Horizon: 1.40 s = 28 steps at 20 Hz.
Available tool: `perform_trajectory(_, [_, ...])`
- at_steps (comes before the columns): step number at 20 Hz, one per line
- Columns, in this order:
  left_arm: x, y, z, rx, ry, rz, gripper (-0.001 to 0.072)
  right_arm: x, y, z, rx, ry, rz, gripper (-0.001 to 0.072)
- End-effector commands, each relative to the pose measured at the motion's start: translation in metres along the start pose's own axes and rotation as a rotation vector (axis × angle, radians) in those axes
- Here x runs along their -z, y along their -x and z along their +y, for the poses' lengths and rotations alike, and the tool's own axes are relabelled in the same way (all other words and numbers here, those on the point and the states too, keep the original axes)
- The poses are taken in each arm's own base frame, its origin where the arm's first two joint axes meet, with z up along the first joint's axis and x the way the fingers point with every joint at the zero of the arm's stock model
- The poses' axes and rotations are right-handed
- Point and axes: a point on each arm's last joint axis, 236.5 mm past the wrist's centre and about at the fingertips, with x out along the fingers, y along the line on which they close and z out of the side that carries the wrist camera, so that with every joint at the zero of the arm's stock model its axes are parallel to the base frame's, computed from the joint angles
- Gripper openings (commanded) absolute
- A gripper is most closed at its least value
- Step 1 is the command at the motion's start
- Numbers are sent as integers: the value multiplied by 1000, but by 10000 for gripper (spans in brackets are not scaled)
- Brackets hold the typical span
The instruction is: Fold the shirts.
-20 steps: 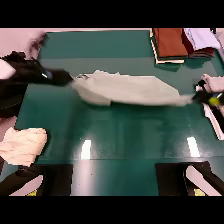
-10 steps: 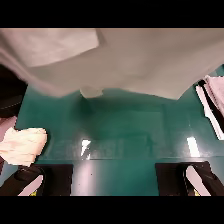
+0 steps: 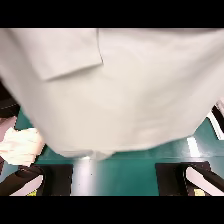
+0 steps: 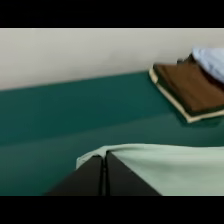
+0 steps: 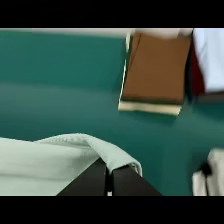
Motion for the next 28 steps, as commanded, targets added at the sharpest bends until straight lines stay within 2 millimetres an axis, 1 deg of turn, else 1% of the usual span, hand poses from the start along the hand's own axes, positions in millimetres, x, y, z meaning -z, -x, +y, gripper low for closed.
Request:
perform_trajectory(1, [112, -106, 30, -34, 72, 354, 21, 87, -103, -19, 37, -23, 376, 16])
perform_trajectory(3, [182, -157, 43, -44, 114, 531, 21, 142, -153, -23, 12, -53, 560, 16])
perform_trajectory(4, [213, -178, 49, -49, 128, 602, 21, 168, -177, -26, 3, -68, 637, 15])
perform_trajectory(5, [243, -197, 55, -55, 140, 664, 21, 189, -197, -29, -2, -84, 691, 16])
perform_trajectory(6, [265, -215, 62, -63, 154, 702, 21, 206, -217, -32, -9, -100, 731, 16])
perform_trajectory(7, [279, -229, 68, -68, 168, 711, 21, 216, -232, -35, -9, -108, 754, 15])
perform_trajectory(8, [286, -242, 74, -74, 185, 701, 21, 221, -247, -39, -7, -113, 759, 16])
perform_trajectory(9, [287, -252, 79, -70, 219, 675, 21, 220, -258, -42, -6, -114, 757, 15])
perform_trajectory(10, [283, -257, 84, -63, 260, 645, 21, 215, -267, -44, -6, -113, 748, 16])
perform_trajectory(11, [279, -259, 87, -54, 296, 624, 21, 207, -273, -46, -6, -107, 734, 16])
perform_trajectory(12, [277, -256, 87, -31, 317, 626, 21, 200, -272, -46, -10, -94, 727, 16])
perform_trajectory(13, [282, -249, 85, 9, 322, 660, 21, 195, -268, -45, -22, -60, 729, 16])
perform_trajectory(14, [291, -239, 85, 26, 321, 716, 21, 195, -262, -44, -32, -40, 743, 16])
perform_trajectory(16, [316, -217, 86, 33, 303, 848, 21, 204, -250, -46, -30, -48, 768, 16])
perform_trajectory(18, [340, -205, 82, 41, 318, 934, 21, 225, -242, -48, -25, -66, 806, 16])
perform_trajectory(19, [352, -203, 81, 40, 330, 959, 21, 239, -239, -51, -19, -83, 826, 16])
perform_trajectory(21, [380, -197, 78, 37, 349, 1016, 22, 264, -238, -48, -22, -106, 855, 17])
perform_trajectory(23, [406, -192, 72, 39, 374, 1064, 22, 283, -240, -47, -13, -125, 862, 18])
perform_trajectory(24, [416, -188, 71, 29, 396, 1086, 38, 288, -242, -45, -9, -138, 863, 27])
perform_trajectory(25, [422, -186, 71, 20, 411, 1098, 349, 290, -243, -42, -15, -144, 862, 212])
perform_trajectory(26, [423, -185, 71, 13, 424, 1103, 610, 287, -244, -38, -31, -161, 852, 459])
perform_trajectory(27, [420, -182, 71, 6, 437, 1105, 538, 282, -244, -32, -61, -191, 841, 481])
perform_trajectory(28, [412, -177, 70, 6, 424, 1098, 526, 278, -241, -22, -98, -215, 839, 479])
